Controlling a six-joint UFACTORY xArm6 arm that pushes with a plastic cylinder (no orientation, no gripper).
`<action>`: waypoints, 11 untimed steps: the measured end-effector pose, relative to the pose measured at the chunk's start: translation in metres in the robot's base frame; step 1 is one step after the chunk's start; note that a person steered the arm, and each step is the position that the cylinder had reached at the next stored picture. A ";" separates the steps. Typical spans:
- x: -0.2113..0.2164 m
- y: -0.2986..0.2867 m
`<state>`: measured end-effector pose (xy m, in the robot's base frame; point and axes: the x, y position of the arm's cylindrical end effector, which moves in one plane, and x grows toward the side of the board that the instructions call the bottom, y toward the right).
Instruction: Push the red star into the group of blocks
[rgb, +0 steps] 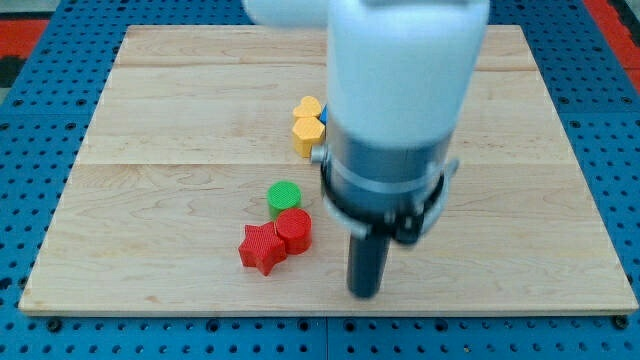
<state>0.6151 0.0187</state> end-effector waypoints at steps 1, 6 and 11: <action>-0.011 -0.095; -0.134 -0.041; -0.068 -0.052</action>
